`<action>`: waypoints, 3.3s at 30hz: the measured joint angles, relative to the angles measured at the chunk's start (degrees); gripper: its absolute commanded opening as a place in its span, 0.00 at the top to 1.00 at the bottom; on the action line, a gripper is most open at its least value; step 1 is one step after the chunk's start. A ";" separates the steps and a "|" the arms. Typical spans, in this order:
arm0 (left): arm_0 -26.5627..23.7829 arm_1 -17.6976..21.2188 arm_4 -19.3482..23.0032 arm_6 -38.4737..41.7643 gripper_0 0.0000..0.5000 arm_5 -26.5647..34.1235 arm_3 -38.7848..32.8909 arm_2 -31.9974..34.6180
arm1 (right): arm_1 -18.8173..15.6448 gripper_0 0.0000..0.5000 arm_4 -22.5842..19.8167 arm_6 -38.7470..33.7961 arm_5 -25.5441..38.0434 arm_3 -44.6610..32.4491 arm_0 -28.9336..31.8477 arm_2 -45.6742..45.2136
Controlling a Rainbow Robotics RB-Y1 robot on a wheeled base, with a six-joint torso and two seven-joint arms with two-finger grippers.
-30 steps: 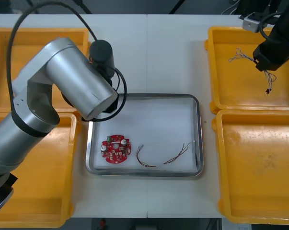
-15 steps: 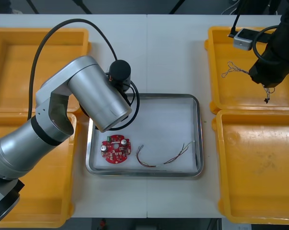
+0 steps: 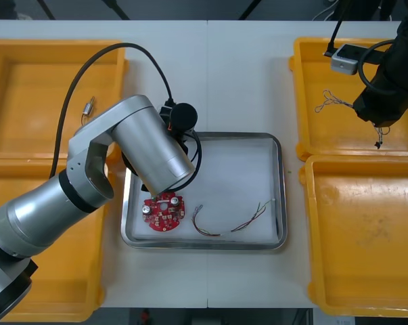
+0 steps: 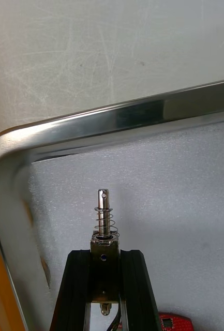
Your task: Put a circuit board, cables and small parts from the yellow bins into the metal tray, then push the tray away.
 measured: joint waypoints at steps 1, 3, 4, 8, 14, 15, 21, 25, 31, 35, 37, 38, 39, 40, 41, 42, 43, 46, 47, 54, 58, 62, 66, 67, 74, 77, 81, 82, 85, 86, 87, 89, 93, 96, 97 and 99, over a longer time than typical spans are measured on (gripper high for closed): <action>0.00 -0.06 -0.01 0.00 0.99 0.00 0.02 0.00 | -0.01 1.00 0.00 0.00 0.00 0.00 0.00 0.00; 0.00 -0.11 -0.03 0.00 0.94 -0.01 0.05 0.00 | -0.02 1.00 0.00 0.00 0.00 0.00 0.00 0.00; 0.00 -0.11 -0.04 0.00 0.73 -0.01 0.06 0.00 | -0.03 1.00 0.00 0.00 0.00 0.00 0.00 0.00; 0.00 -0.11 -0.10 0.00 0.27 -0.17 0.13 0.00 | -0.04 1.00 0.00 0.00 0.00 0.00 0.00 0.00; 0.00 -0.11 -0.11 0.00 0.00 -0.77 0.16 0.00 | -0.05 1.00 0.00 0.00 0.00 0.00 0.00 0.00; 0.00 -0.11 -0.11 0.00 0.00 -0.83 0.16 0.00 | -0.05 1.00 0.00 0.00 0.00 0.00 0.00 0.00; 0.00 -0.11 -0.11 0.00 0.00 -0.84 0.05 0.00 | -0.05 1.00 0.00 0.00 0.00 0.00 0.00 0.00; -0.02 0.04 -0.12 0.00 0.00 1.38 -2.51 0.00 | -0.05 1.00 0.00 0.00 0.00 0.00 0.00 0.00; -0.06 1.21 0.22 0.01 0.00 7.42 -10.77 0.25 | -0.06 1.00 0.00 0.00 0.00 0.00 0.00 0.00; -0.09 3.22 5.18 0.00 0.00 8.96 -15.31 3.22 | -0.06 1.00 0.00 0.00 0.00 0.00 0.11 0.00; -0.18 4.38 8.11 0.00 0.00 9.41 -16.82 5.70 | -0.06 1.00 -0.03 0.00 0.00 0.01 0.28 0.00; -0.40 5.09 9.49 0.00 0.00 9.85 -17.39 7.04 | -0.06 1.00 -0.14 0.00 0.00 0.01 0.28 0.00; -0.78 5.82 10.73 -0.01 0.00 10.33 -17.76 8.25 | -0.06 1.00 -0.39 0.00 -0.02 0.01 0.28 -0.01; -1.28 6.57 11.92 -0.02 0.00 10.85 -17.99 9.33 | -0.06 1.00 -0.88 0.00 -0.03 0.03 0.28 -0.02; -1.89 7.34 13.16 -0.04 0.00 11.36 -18.07 10.33 | -0.06 1.00 -1.51 0.00 -0.04 0.07 0.28 -0.03; -2.62 8.22 14.99 -0.11 0.00 11.85 -18.09 11.43 | -0.06 1.00 -2.31 0.00 -0.07 0.08 0.28 -0.03; -3.31 9.11 16.69 -0.22 0.00 12.14 -18.09 12.53 | -0.06 1.00 -3.15 0.00 -0.09 0.10 0.28 -0.03; -4.95 11.71 21.63 -0.96 0.00 12.34 -18.08 16.18 | -0.05 1.00 -5.45 0.00 -0.46 0.09 0.27 -0.02; -5.31 12.56 23.11 -1.42 0.00 12.35 -18.07 17.50 | -0.04 1.00 -6.12 0.00 -0.66 0.04 0.27 -0.01; -7.21 18.03 34.17 -11.23 0.00 11.88 -14.03 26.41 | -0.04 1.00 -7.44 0.00 -4.08 -5.35 -0.39 3.86; -8.58 21.21 40.43 -18.29 0.00 8.70 -6.69 30.34 | -0.04 1.00 -9.10 0.00 -7.93 -8.60 -1.44 8.82; -10.09 24.05 44.35 -20.28 0.00 5.34 1.63 31.87 | 0.05 1.00 -10.68 0.02 -11.83 -10.35 -2.59 13.88; -11.24 25.51 44.47 -20.56 0.00 3.22 7.40 32.01 | 1.05 1.00 -10.69 0.06 -14.87 -10.79 -4.47 19.22; -11.46 25.64 44.46 -20.85 0.00 2.67 8.53 32.01 | 1.40 1.00 -10.61 0.08 -15.52 -10.79 -5.08 20.58; -11.75 25.90 41.97 -26.11 0.00 -0.69 14.44 32.03 | 4.62 1.00 -8.95 2.20 -20.23 -8.75 -9.37 29.47; -11.76 25.90 40.85 -26.60 0.00 -2.24 16.11 32.02 | 6.35 1.00 -7.09 3.10 -20.90 -6.62 -10.14 31.31; -11.76 25.90 38.28 -26.60 0.00 -4.18 16.85 31.29 | 8.37 1.00 -6.22 7.29 -22.16 -2.15 -10.48 32.25; -11.76 25.90 37.57 -26.60 0.00 -4.75 16.90 30.74 | 8.93 1.00 -6.22 9.25 -22.48 -0.68 -10.52 32.31; -11.77 25.90 36.04 -26.60 0.00 -6.38 17.34 28.48 | 10.56 1.00 -6.22 14.53 -23.41 3.63 -10.65 32.32; -11.77 25.90 35.77 -26.60 0.00 -6.87 17.69 27.64 | 11.12 1.00 -6.16 15.12 -23.65 4.94 -10.68 32.32; -11.78 25.90 35.58 -26.60 0.00 -7.34 18.17 26.90 | 11.68 1.00 -5.97 15.27 -23.85 6.03 -10.71 32.32; -11.78 25.86 35.33 -26.60 0.00 -8.60 19.39 25.72 | 12.76 1.00 -5.35 15.39 -24.36 8.12 -10.72 32.34; -11.79 25.79 34.11 -26.60 0.00 -11.59 21.50 23.52 | 14.75 1.00 -4.15 18.07 -26.42 11.47 -10.76 32.90; -11.79 25.52 32.08 -26.59 0.00 -13.17 21.86 21.34 | 15.75 1.00 -3.00 18.63 -28.70 12.96 -10.84 34.38; -11.79 25.37 31.68 -26.59 0.00 -13.63 22.05 20.65 | 15.97 1.00 -2.70 18.63 -29.47 13.22 -10.88 35.02; -11.80 24.91 31.47 -26.59 0.00 -14.63 22.85 19.48 | 16.24 0.99 -2.36 18.63 -30.41 13.55 -10.96 36.28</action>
